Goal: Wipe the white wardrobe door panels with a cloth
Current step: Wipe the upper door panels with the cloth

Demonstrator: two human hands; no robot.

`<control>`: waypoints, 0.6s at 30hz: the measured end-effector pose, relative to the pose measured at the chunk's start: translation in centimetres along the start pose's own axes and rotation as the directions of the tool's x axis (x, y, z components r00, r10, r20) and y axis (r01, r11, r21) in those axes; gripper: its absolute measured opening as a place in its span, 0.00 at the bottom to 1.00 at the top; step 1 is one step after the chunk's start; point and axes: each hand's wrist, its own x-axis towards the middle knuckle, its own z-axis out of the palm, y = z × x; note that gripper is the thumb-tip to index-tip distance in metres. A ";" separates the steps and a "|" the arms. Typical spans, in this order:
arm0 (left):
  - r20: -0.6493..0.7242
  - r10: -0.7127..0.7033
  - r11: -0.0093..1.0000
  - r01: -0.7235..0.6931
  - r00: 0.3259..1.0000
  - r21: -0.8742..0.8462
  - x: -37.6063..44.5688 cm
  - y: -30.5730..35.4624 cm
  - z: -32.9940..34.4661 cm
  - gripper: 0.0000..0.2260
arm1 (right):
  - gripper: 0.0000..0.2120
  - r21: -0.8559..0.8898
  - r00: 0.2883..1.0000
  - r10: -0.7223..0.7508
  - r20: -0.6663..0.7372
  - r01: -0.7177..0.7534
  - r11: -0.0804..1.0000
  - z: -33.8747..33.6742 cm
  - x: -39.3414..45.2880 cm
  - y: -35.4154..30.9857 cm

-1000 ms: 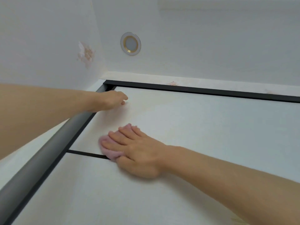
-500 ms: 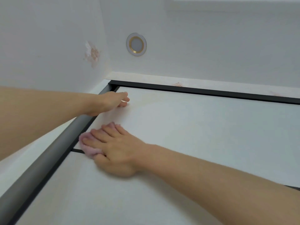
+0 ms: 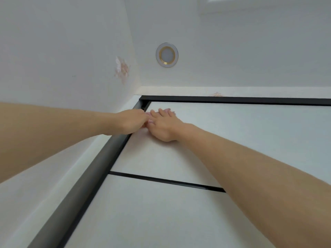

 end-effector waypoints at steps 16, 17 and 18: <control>0.138 -0.008 1.000 0.011 0.990 -0.026 -0.9 -6.6 -4.4 0.16 | 0.27 -0.045 0.981 0.192 0.020 -0.191 0.981 0.5 8.4 -1.4; 0.146 -0.007 1.000 0.009 0.989 -0.014 -0.7 -6.7 -4.5 0.16 | 0.27 -0.047 0.987 0.159 0.033 -0.158 0.986 0.7 7.8 -1.7; 0.147 -0.003 1.000 0.003 0.989 0.001 -0.6 -6.7 -4.6 0.15 | 0.26 -0.051 0.992 0.119 0.042 -0.117 0.992 0.7 6.9 -2.1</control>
